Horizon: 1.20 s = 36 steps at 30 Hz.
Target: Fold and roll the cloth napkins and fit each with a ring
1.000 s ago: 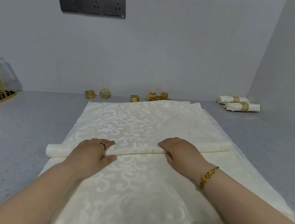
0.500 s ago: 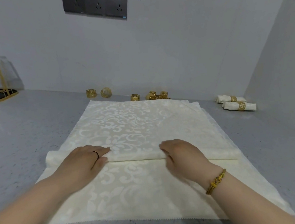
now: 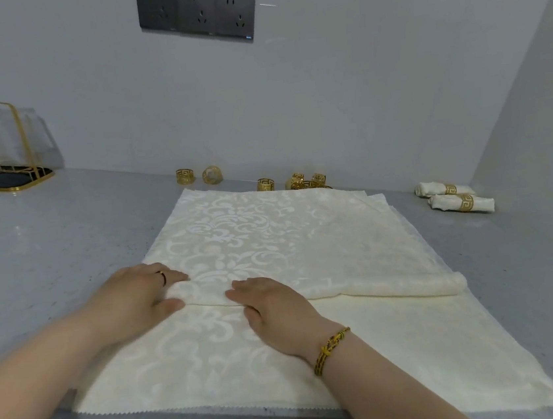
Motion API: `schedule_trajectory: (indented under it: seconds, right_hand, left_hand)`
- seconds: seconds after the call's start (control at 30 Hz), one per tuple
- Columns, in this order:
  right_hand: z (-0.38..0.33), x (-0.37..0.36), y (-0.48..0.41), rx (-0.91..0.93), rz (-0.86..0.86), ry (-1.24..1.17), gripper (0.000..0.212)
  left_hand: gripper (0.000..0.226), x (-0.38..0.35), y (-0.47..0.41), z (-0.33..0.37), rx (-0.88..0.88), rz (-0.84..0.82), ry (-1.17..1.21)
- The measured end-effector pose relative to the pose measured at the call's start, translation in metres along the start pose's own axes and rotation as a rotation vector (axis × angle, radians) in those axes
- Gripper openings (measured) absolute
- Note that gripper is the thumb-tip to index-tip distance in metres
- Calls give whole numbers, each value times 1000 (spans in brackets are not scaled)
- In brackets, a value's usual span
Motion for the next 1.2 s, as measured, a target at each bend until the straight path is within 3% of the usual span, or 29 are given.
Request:
schedule_trajectory:
  seconds: [0.13,0.2,0.3,0.4,0.57,0.63,0.73,0.9,1.0,1.07,1.2]
  right_hand:
    - [-1,1,0,-12,34,-20,42]
    - [-1,1,-1,-18,41,-21,42]
    - [-2,1,-1,-24,34,-28,41]
    - [0,2,1,-32,24,-77,43]
    - [-2,5,5,-40,18,-139,45]
    - [-4,6,4,-36,20,-130,44]
    - [-8,5,4,1,12,-142,44]
    - [7,24,20,-76,79,15,47]
    - [39,40,41,-283,176,213,41]
    - [56,35,52,-389,113,239,42]
    - [64,19,56,-382,32,143,46]
  left_hand:
    - [26,11,5,-33,169,-94,-15]
    - [12,17,7,-42,221,-80,91]
    - [23,34,7,-43,198,115,489]
    - [20,42,8,-37,162,300,1094]
    - [13,9,1,14,183,279,1607]
    - [15,-8,-3,38,234,227,1526]
    - [12,-10,-10,48,312,216,1051]
    - [24,5,-17,49,340,195,718]
    - [31,9,-19,54,329,177,613]
    - [26,13,-22,63,303,194,544]
    - [29,18,-36,94,155,236,545]
Point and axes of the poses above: each hand's wrist, its own y-axis away from the middle knuckle, its own x-axis out of the back of the hand, z = x × y, the point moved 8 cm from there along -y, towards the middle knuckle, and after that the axes turned 7 degrees about -z, right-handed, at the moved point
